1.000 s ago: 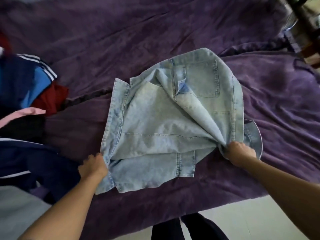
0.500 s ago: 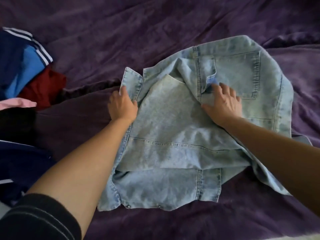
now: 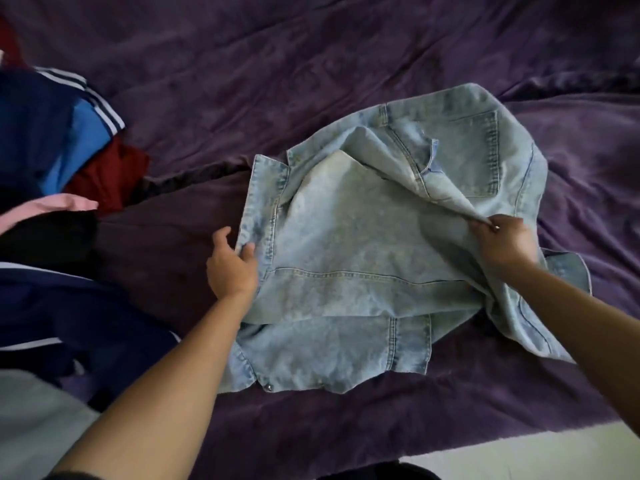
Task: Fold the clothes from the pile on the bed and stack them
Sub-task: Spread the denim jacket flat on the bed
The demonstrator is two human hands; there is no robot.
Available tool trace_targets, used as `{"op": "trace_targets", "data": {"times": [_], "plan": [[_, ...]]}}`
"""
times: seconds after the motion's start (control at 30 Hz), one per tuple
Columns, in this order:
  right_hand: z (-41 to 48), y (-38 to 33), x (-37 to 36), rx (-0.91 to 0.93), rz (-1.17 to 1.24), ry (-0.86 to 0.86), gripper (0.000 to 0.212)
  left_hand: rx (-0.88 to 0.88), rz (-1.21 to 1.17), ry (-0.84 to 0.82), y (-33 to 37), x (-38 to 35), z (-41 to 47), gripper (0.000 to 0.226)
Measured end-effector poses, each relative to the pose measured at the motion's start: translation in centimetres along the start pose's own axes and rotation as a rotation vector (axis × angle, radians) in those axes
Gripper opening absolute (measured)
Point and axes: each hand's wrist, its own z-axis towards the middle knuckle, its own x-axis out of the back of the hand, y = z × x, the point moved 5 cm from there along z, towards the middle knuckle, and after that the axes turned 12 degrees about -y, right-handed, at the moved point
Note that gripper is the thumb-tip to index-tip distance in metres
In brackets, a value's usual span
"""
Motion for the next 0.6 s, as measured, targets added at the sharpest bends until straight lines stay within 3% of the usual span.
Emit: {"op": "trace_targets", "data": {"times": [0.2,0.3,0.4,0.47,0.53,0.6], "plan": [[-5.4,3.0,1.0,-0.077,-0.313,-0.203,0.026,-0.156,-0.119,0.060,0.9,5.9,-7.6,0.021],[-10.2,3.7,1.1,-0.031,-0.442,-0.183,0.024,-0.236,-0.211,-0.037,0.0,8.0,-13.1,0.013],[-15.0,3.2,0.7,0.090,-0.555,-0.114,0.026,-0.208,-0.234,-0.199,-2.9,9.6,-18.7,0.015],[-18.0,1.7,-0.6,0.281,-0.651,-0.052,0.037,-0.197,-0.116,-0.332,-5.0,10.8,-22.5,0.031],[-21.3,-0.7,-3.3,0.528,-0.658,-0.079,0.046,-0.245,0.201,-0.405,-6.5,11.9,-25.7,0.046],[-24.5,-2.9,-6.9,0.697,-0.606,-0.221,0.049,-0.360,0.508,-0.393,-6.6,12.8,-28.4,0.027]]}}
